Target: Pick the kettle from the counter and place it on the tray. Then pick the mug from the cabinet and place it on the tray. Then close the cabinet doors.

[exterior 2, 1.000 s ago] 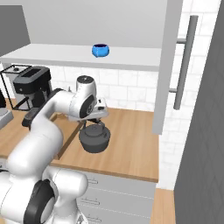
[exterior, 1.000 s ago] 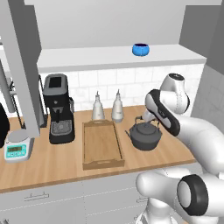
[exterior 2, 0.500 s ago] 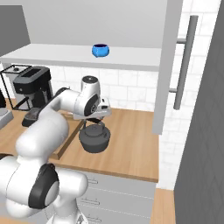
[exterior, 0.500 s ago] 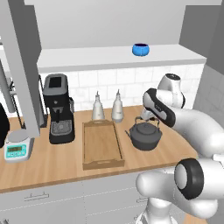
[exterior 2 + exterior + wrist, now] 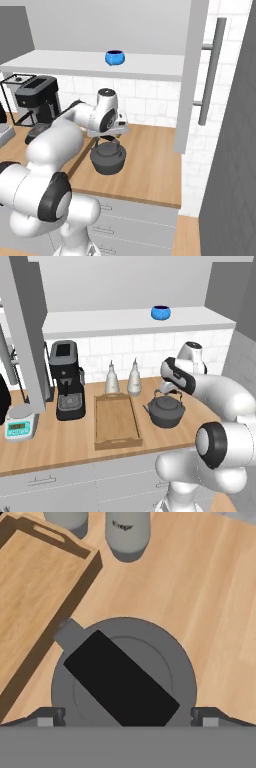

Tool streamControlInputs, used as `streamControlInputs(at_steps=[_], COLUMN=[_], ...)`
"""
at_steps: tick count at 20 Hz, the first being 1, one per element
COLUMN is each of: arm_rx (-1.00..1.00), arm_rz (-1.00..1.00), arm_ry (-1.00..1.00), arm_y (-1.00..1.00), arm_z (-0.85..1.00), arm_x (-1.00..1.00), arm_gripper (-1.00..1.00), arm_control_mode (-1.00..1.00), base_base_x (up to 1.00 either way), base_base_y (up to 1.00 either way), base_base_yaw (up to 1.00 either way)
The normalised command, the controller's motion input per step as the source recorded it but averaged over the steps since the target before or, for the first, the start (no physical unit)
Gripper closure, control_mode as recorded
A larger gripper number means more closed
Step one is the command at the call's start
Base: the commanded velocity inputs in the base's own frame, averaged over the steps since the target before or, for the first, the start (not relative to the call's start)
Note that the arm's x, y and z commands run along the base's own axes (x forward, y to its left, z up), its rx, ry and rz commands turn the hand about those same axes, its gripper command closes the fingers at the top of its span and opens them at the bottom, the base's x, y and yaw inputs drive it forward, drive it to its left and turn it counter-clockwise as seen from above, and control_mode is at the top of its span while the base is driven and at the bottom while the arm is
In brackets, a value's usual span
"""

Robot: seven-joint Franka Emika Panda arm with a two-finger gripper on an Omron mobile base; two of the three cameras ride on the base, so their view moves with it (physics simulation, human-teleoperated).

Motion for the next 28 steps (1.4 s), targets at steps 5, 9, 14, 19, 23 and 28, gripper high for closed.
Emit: streamControlInputs(at_steps=[5,9,14,19,23,28], arm_rx=[0.00,0.00,0.00,0.00,0.00,0.00], arm_rz=[0.00,0.00,0.00,0.01,0.04,0.02], arm_ry=[0.00,0.01,0.05,0.01,-0.13,-0.26], arm_y=[0.00,0.00,0.00,0.00,0.18,0.43], arm_z=[-0.20,-0.16,-0.23,-0.01,0.26,0.51], arm_x=[0.24,0.09,0.01,-0.04,-0.64,-0.50], arm_gripper=[-1.00,1.00,1.00,1.00,1.00,1.00], arm_control_mode=[-1.00,-1.00,-1.00,-1.00,-1.00,-1.00], base_base_x=[0.00,0.00,0.00,0.00,0.00,0.00], base_base_y=[0.00,0.00,0.00,0.00,0.00,0.00], base_base_yaw=[0.00,0.00,0.00,0.00,0.00,0.00])
